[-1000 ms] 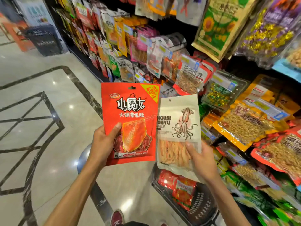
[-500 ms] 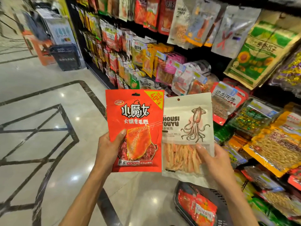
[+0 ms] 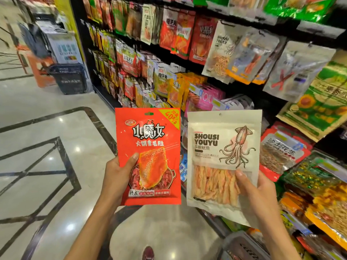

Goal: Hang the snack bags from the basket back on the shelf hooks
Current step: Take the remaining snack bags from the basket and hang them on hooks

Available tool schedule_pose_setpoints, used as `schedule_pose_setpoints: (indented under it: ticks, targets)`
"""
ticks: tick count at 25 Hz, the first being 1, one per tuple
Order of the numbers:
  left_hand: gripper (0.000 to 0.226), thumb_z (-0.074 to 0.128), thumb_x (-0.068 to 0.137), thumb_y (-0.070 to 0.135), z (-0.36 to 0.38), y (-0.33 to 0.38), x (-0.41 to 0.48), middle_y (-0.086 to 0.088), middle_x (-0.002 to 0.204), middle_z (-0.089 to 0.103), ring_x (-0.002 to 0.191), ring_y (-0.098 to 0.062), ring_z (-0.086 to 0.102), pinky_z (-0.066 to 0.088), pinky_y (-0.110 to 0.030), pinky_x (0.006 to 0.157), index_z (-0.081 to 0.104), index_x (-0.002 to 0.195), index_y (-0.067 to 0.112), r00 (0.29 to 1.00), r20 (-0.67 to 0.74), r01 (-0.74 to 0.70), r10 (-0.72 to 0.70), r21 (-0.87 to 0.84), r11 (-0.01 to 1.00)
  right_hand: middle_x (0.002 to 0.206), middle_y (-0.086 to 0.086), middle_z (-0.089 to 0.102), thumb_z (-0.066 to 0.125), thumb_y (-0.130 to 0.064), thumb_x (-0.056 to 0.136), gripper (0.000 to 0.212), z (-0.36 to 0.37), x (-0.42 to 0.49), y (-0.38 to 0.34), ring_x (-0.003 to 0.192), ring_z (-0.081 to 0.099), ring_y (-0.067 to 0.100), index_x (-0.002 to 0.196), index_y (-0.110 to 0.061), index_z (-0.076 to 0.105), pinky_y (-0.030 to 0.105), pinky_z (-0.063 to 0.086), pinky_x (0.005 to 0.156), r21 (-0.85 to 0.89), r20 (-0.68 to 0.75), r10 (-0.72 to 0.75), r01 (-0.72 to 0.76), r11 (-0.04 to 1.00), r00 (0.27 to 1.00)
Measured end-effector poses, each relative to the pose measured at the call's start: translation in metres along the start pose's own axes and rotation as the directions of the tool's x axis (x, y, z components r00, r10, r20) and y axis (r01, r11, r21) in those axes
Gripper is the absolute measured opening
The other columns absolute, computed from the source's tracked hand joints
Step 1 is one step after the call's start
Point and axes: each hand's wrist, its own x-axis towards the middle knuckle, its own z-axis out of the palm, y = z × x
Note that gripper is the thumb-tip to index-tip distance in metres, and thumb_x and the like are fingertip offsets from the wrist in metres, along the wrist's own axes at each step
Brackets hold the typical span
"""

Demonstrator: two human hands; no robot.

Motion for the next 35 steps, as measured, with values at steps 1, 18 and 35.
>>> schedule_pose_setpoints:
  ticks: [1,18,35]
  targets:
    - [0.015,0.064,0.093,0.030,-0.002,0.001,0.023,0.003,0.087,0.078,0.077,-0.018,0.075,0.058,-0.034,0.071,0.070,0.099,0.019,1.000,0.002,-0.006,0.006,-0.008,1.000,0.106,-0.004,0.076,0.072,-0.043,0.085,0.027,0.010,0.019,0.000,0.100,0.070,0.021,0.106,-0.027,0.074,0.044,0.051,0.088,-0.012,-0.017,0.011,-0.011,1.000,1.000]
    - [0.016,0.066,0.091,0.033,-0.013,0.064,0.348,0.005,0.089,0.078,0.082,-0.018,0.075,0.058,-0.031,0.070,0.072,0.099,0.021,0.981,0.173,-0.079,0.082,-0.026,0.997,0.084,-0.011,0.077,0.058,-0.012,0.096,0.014,0.200,0.217,-0.043,0.071,0.068,0.003,0.100,-0.020,0.069,0.013,0.048,0.055,0.002,-0.178,0.002,-0.002,1.000,0.984]
    - [0.005,0.067,0.093,0.028,0.032,0.122,0.589,0.010,0.093,0.074,0.089,-0.013,0.070,0.055,-0.036,0.084,0.071,0.091,0.027,0.841,0.508,-0.212,0.185,-0.005,0.977,0.100,-0.004,0.076,0.064,-0.031,0.093,0.019,0.345,0.323,-0.064,0.092,0.072,0.017,0.109,-0.022,0.071,0.038,0.055,0.080,-0.104,-0.528,-0.079,0.027,0.994,0.845]
